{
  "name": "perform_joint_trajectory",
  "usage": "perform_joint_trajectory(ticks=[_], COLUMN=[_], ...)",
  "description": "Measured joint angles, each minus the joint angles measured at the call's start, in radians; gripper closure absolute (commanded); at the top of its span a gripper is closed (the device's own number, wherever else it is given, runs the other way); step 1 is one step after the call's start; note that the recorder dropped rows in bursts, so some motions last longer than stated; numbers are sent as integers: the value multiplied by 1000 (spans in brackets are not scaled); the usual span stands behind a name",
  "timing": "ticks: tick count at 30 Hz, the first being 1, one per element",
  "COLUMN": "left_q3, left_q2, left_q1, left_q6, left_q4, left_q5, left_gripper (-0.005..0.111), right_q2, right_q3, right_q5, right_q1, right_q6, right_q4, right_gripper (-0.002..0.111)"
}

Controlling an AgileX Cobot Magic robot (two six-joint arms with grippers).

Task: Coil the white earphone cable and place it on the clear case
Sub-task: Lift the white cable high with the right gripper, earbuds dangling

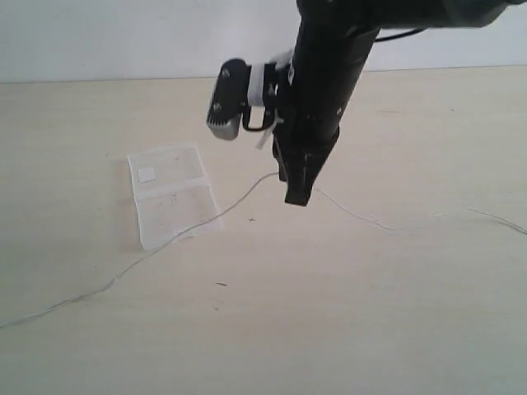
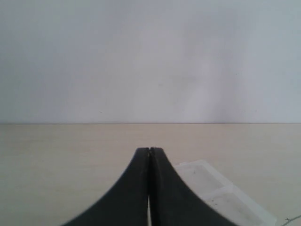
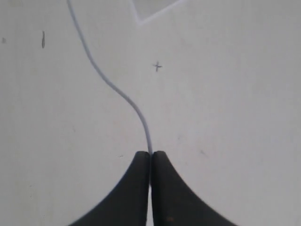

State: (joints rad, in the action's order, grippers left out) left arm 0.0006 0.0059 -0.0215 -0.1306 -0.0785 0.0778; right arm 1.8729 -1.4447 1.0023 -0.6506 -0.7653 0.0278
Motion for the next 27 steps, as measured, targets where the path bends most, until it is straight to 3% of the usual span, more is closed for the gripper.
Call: perform_joint_trajectory(ticks=[8,16,27], left_q3=[0,0,0], left_q2=[0,0,0], left_q1=[0,0,0], left_q6=[0,0,0], left_q4=[0,0,0], left_q5=[0,0,0], left_gripper=[107,107,107], right_q2=[-146,-201,-365], right_q3=[-78,-273,-296], right_q5=[52,181,-12], right_q1=[0,0,0], right_q6=[40,186,310], right_q4=[30,37,99], right_gripper=[108,108,108])
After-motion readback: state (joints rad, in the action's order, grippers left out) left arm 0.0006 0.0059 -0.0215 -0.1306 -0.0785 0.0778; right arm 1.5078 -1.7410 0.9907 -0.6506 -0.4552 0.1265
